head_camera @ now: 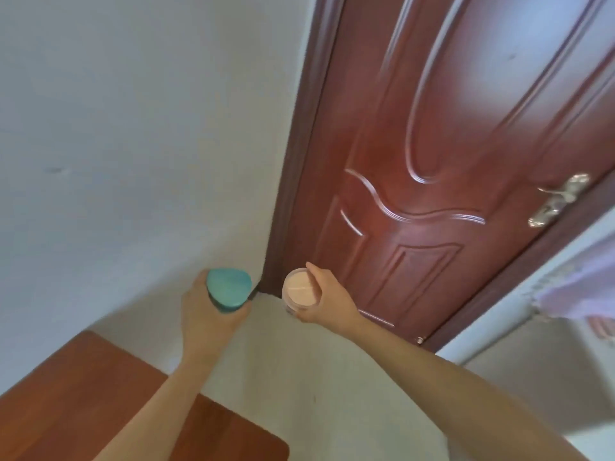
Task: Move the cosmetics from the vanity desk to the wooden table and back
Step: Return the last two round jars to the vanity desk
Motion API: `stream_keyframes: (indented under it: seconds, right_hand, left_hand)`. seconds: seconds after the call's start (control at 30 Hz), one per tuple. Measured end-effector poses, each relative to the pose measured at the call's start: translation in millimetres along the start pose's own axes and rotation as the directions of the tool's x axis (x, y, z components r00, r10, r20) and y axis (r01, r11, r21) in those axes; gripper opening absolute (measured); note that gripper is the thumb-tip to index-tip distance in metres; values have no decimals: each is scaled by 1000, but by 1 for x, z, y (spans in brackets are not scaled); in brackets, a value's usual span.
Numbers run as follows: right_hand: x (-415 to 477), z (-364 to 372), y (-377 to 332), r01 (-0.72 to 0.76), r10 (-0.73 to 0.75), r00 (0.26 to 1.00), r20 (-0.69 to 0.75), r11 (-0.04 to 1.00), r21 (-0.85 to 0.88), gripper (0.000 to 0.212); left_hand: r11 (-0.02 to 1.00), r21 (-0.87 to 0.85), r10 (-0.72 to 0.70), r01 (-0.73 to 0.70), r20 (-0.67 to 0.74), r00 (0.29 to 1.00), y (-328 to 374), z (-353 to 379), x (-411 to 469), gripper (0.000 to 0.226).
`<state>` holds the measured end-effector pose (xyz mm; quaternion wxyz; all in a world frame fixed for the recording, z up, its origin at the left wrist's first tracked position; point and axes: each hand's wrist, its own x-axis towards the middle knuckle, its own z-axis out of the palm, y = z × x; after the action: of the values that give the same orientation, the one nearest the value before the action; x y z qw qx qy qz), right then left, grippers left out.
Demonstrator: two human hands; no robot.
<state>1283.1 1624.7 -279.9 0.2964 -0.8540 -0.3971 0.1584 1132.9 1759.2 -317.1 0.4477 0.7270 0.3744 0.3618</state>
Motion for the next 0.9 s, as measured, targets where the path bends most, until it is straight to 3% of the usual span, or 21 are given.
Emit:
stream_keyframes:
  seconds: [0.2,0.3,0.43,0.7,0.9]
  right_hand:
    - [-99,-95,78,-265,242,918,-313,964,-33,87]
    - [-160,-139,106,-385,353,846,-399,923,-1,95]
    - [-245,-184,133,-497,481,727,-490,861,108,86]
    - [-441,-236,176,-660,627,363,-689,695,285,90]
    - [-568,-249,196,-718,653,178,-737,598,357,90]
  left_hand:
    - [977,-136,193,-162,267,944,82,111,-41,84]
    - [961,-193,265,-200,421,867,115,159,-77,90]
    - [930,-298,352,-217,542,763,169,208,-137,87]
    - [813,-548,574,-195,703,420,277,286,-292,60]
    - [808,-588,582,-38,786,209,321,338,-411,65]
